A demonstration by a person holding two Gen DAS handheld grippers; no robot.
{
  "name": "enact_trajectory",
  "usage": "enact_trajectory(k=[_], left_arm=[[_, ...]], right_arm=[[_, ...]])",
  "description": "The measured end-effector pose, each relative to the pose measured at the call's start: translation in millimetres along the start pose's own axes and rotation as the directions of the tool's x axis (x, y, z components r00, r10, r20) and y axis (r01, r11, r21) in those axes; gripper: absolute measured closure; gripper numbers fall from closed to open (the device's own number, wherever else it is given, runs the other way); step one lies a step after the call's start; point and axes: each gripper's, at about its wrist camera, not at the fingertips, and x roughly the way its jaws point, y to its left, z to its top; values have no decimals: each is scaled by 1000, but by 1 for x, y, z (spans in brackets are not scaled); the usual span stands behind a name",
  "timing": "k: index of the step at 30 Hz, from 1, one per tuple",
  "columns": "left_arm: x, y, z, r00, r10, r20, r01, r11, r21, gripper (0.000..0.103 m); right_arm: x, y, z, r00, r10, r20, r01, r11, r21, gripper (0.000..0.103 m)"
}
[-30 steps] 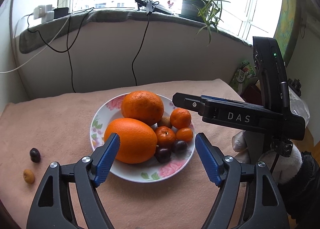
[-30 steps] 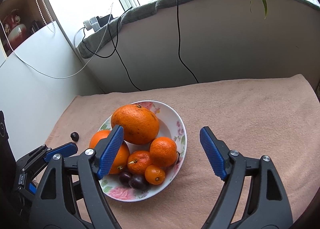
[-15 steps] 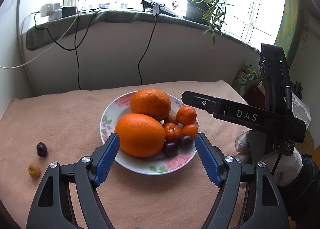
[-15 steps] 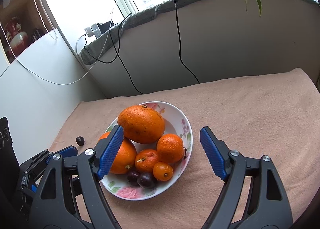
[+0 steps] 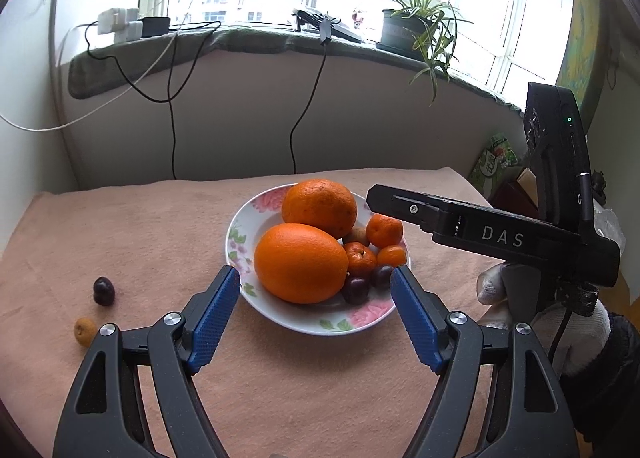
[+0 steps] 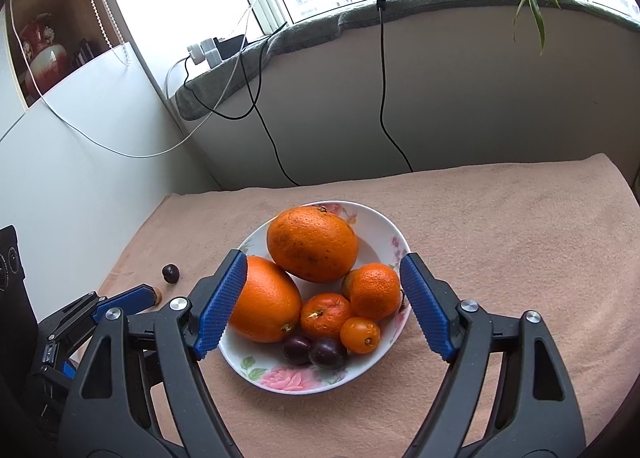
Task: Organize fruits
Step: 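Withdraw both grippers from the plate toward the last plum and brown fruit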
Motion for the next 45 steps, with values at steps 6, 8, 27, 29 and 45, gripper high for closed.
enact_trajectory(k=[6,8,27,29,45], left_arm=[[-8,12,-2,1000,13,13,-13,1000,-16,25],[-10,17,-4,1000,17,16,-16,1000,-23,25],[-32,81,-22,996,89,31,-84,988,-126,25],[-33,89,-24,995,98,29,-93,986,-142,25],[-36,149,-51,987,163,-2,-158,956,-248,25]], right_arm=[[5,19,2,999,14,-38,-15,1000,-26,22],[7,25,2,999,16,-46,-18,999,-32,22],[31,93,2,989,116,-88,-124,989,-87,22],[36,100,3,987,126,-96,-135,987,-91,22],[85,147,1,960,196,-200,-220,970,-103,22]])
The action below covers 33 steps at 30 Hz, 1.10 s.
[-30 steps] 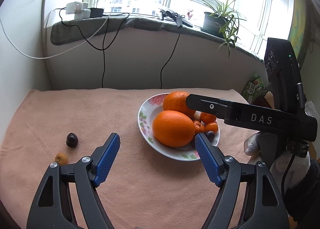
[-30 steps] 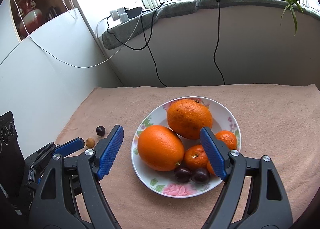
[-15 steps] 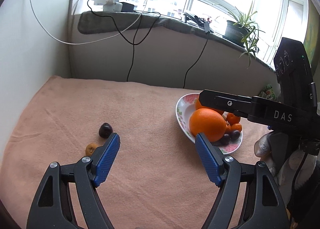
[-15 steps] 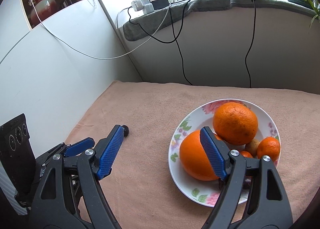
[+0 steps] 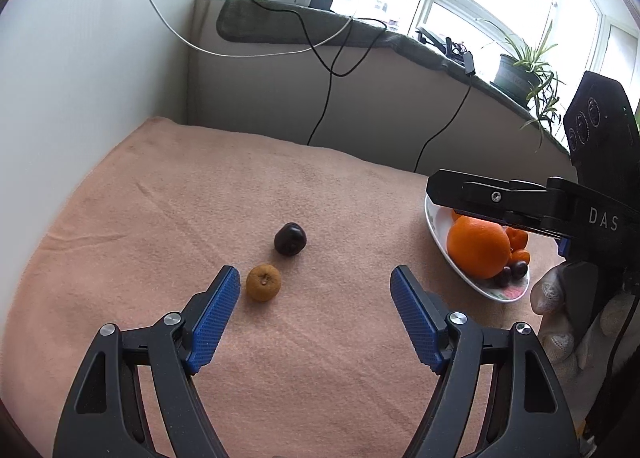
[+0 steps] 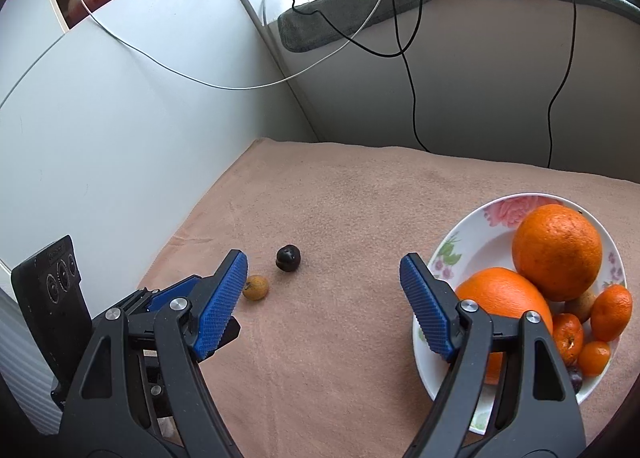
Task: Organize fruits
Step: 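Withdraw both grippers from the plate toward the last plum and brown fruit, then grasp the dark plum with the right gripper while the left grasps the brown fruit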
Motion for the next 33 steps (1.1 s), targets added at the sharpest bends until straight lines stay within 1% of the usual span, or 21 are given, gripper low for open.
enact_trajectory(k=[9,11,18,20,22,23,24,28,31,33], left_arm=[[11,24,-4,1000,-10,-28,8,999,-44,26],[13,27,-5,999,-13,-35,11,999,-50,31],[21,33,-6,998,-35,-55,31,997,-66,40],[23,33,-7,997,-41,-63,37,997,-62,48],[25,33,-7,997,-43,-69,39,998,-55,52],[26,33,-7,996,-45,-71,41,998,-53,54],[26,33,-7,996,-46,-74,42,998,-54,55],[28,36,-7,996,-46,-80,41,997,-61,58],[33,36,-6,995,-42,-91,36,998,-60,60],[34,36,-7,994,-42,-96,36,998,-59,62]], right_arm=[[36,15,6,996,52,-66,-52,999,1,22],[44,19,6,995,53,-83,-53,999,0,22],[72,22,5,990,47,-133,-47,999,3,22],[79,22,4,988,58,-145,-56,998,15,22],[86,21,5,985,68,-157,-65,998,26,28],[89,20,5,984,70,-164,-65,997,34,33],[93,19,5,983,71,-169,-64,997,45,35],[106,14,4,979,85,-185,-70,994,87,40],[113,12,2,979,78,-189,-59,993,102,41],[117,11,1,978,83,-190,-64,992,108,45]])
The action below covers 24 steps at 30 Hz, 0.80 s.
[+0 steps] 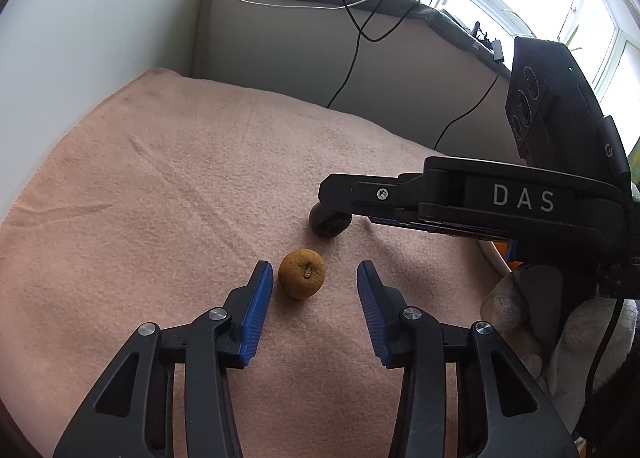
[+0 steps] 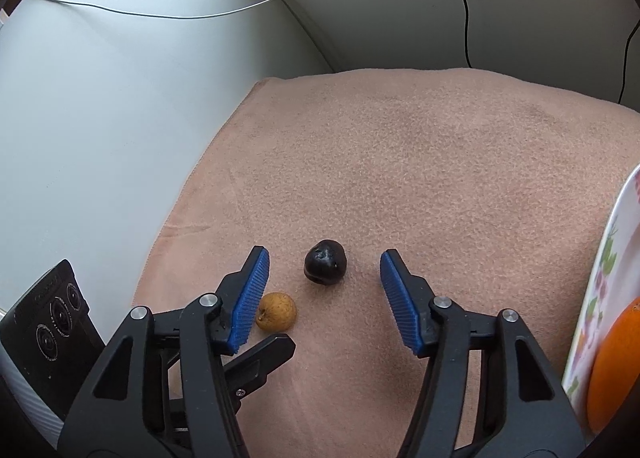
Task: Organize fruits
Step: 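Grasp the dark plum with the right gripper while the left grasps the brown fruit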
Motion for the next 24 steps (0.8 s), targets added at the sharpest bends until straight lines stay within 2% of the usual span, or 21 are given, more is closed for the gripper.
enact_trajectory(k=[11,13,15,18,24], left_arm=[[6,2,3,1000,3,-15,-3,1000,-5,67],[6,1,3,1000,5,-16,-5,1000,0,70],[9,0,5,1000,8,-18,-8,1000,5,73],[9,0,5,1000,11,-20,-11,1000,12,78],[7,-2,4,1000,17,-13,-16,1000,22,79]], right_arm=[[18,2,-1,999,-36,-11,36,999,-30,56],[18,3,-1,999,-53,-9,52,997,-49,61],[21,6,-2,998,-63,-13,62,996,-68,71],[24,7,-4,999,-42,-17,41,997,-68,78],[20,5,-6,999,-35,0,35,997,-65,78]])
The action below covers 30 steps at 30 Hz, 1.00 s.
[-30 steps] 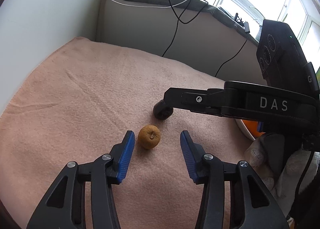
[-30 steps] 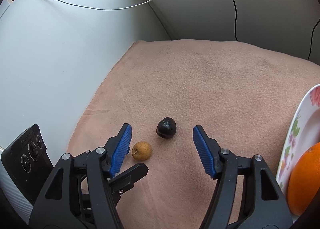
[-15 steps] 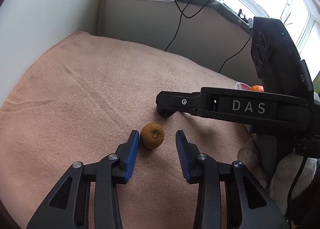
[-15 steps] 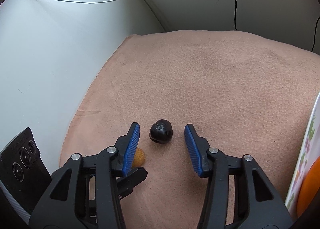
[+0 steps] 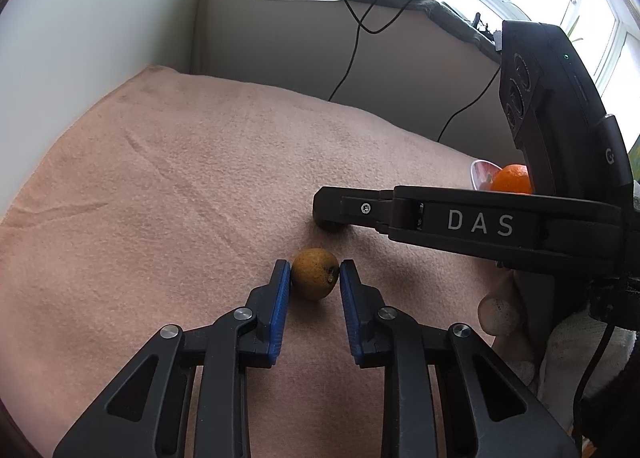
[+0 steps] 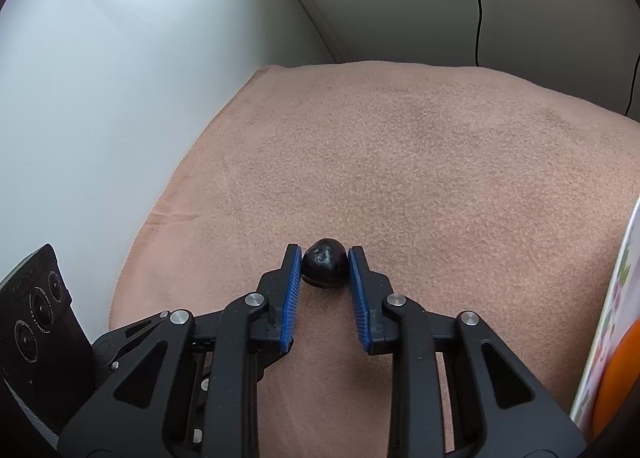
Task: Organize fruits
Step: 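Grasp the dark plum with the right gripper while the left grasps the brown fruit, then carry the plum and brown fruit over the plate with both grippers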
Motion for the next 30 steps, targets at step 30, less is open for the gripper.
enact_trajectory(k=[30], left_arm=[[-51,-63,11,990,-87,110,76,992,103,79]], right_arm=[[-137,-8,-35,979,40,202,-38,999,-17,78]])
